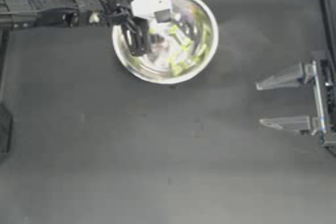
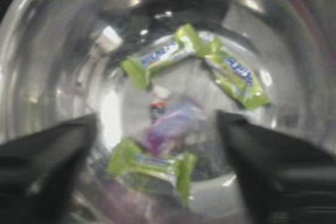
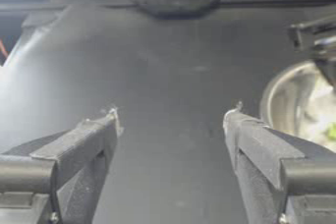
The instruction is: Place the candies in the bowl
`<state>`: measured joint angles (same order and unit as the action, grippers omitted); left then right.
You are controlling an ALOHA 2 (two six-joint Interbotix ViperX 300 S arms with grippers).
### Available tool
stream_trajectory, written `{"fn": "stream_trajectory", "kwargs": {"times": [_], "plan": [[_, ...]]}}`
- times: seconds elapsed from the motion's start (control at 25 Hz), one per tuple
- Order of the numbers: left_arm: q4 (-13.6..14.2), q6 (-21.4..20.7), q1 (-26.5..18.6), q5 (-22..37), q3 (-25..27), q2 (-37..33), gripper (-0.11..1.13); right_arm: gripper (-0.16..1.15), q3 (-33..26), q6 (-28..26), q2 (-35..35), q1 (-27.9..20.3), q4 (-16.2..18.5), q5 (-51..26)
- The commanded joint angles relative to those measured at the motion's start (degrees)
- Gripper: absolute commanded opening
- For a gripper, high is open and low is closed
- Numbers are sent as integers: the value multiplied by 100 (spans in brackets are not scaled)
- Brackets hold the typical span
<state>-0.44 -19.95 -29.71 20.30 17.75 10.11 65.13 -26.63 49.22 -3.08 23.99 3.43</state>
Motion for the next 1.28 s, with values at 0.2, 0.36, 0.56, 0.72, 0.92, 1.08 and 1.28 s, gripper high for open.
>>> {"fn": "stream_trajectory", "kwargs": {"times": [0.2, 0.36, 0.56, 0.72, 0.92, 1.08, 1.28], "plan": [[-53, 0, 123, 53, -114, -519, 96, 95, -62, 0, -18, 0, -9, 35], [-88, -9, 352, 141, -62, -958, 96, 95, -62, 0, -18, -70, 9, 35], [-105, 9, 729, 132, 211, -1582, 96, 95, -88, 9, -18, -167, 26, 35], [-185, 35, 993, 97, 527, -2021, 94, 95, -97, 9, -9, -229, 79, 35], [-404, 114, 1248, -220, 1072, -2628, 94, 95, -97, 9, 79, -378, 88, 35], [-580, 132, 1459, -870, 1705, -3208, 94, 95, -79, 9, 176, -439, 88, 35], [-826, 132, 1661, -1292, 2285, -3841, 94, 95, -88, 9, 185, -492, 88, 35]]}}
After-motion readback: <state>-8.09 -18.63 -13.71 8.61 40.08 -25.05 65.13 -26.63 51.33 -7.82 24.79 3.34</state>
